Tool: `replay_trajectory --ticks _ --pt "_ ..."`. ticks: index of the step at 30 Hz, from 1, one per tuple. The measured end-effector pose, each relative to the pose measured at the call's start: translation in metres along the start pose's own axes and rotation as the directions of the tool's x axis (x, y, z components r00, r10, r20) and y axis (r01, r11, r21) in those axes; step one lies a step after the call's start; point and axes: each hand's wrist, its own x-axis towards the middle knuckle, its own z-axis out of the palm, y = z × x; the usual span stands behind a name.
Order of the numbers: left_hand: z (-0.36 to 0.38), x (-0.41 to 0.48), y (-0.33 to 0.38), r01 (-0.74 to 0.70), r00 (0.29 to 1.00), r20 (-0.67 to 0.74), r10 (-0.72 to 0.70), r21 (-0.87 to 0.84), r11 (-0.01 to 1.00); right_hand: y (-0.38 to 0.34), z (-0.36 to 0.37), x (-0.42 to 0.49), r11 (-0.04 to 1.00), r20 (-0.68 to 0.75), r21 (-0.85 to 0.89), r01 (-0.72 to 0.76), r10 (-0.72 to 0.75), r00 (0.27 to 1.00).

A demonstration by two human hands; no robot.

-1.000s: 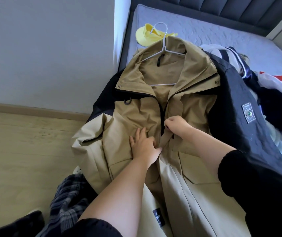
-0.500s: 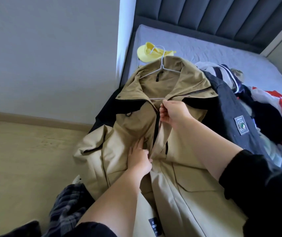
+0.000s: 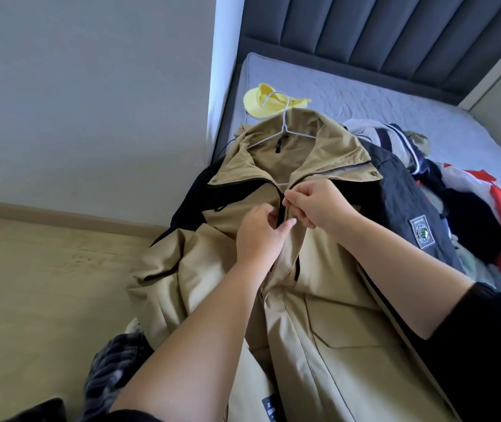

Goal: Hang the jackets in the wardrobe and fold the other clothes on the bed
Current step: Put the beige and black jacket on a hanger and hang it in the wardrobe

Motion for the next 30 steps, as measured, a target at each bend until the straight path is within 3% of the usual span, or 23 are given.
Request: replay_trajectory --ticks 6,13,22,30 --pt "-0.006 0.002 -0.004 0.024 1.000 -0.019 -0.022 0.123 0.992 -0.007 0.000 -0.002 0.900 0.056 0.394 -0.187 0.179 0.982" --pt "-0.011 0.001 -0.013 0.035 0.999 -0.025 -0.033 0.088 0.996 -0.015 0.016 -0.007 0.799 -0.075 0.578 -0.168 0.256 0.964" --pt "-0.014 0.000 -0.038 0.020 1.000 -0.005 -0.020 0.145 0.989 -0.020 0.028 -0.008 0.797 -0.126 0.591 -0.127 0.247 0.961" --pt "-0.013 0.000 -0.059 0.111 0.990 0.051 -0.128 0.246 0.963 -0.021 0.040 -0.011 0.794 -0.201 0.605 -0.059 0.224 0.954"
